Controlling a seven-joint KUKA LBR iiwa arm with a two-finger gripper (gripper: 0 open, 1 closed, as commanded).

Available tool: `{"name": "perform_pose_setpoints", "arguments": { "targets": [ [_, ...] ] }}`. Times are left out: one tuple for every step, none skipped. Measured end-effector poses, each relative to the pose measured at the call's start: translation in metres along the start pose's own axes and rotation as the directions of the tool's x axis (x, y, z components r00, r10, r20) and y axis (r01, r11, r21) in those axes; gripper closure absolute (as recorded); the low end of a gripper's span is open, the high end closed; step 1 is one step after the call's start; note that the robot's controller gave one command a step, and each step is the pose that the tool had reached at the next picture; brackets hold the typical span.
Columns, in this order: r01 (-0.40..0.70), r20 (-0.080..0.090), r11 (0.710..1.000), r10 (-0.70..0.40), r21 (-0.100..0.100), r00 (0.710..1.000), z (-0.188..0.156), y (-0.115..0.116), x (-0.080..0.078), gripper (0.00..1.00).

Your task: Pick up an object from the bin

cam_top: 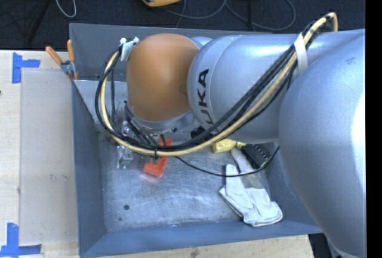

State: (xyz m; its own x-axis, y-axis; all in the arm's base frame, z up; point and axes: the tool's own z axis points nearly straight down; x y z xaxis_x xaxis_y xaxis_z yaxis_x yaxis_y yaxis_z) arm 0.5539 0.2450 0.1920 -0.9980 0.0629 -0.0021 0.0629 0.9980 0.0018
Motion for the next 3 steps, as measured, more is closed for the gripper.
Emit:
{"name": "perform_pose_setpoints", "arguments": {
  "targets": [
    [-0.008,-0.005,1.0,0.008,0.002,1.0,0.044,-0.003,0.008,0.0],
    [-0.01,-0.004,1.0,0.01,0.002,1.0,0.044,-0.003,0.007,0.0],
    [0.065,-0.002,0.998,-0.065,-0.001,0.998,0.051,-0.029,-0.014,0.0]
  ]
}}
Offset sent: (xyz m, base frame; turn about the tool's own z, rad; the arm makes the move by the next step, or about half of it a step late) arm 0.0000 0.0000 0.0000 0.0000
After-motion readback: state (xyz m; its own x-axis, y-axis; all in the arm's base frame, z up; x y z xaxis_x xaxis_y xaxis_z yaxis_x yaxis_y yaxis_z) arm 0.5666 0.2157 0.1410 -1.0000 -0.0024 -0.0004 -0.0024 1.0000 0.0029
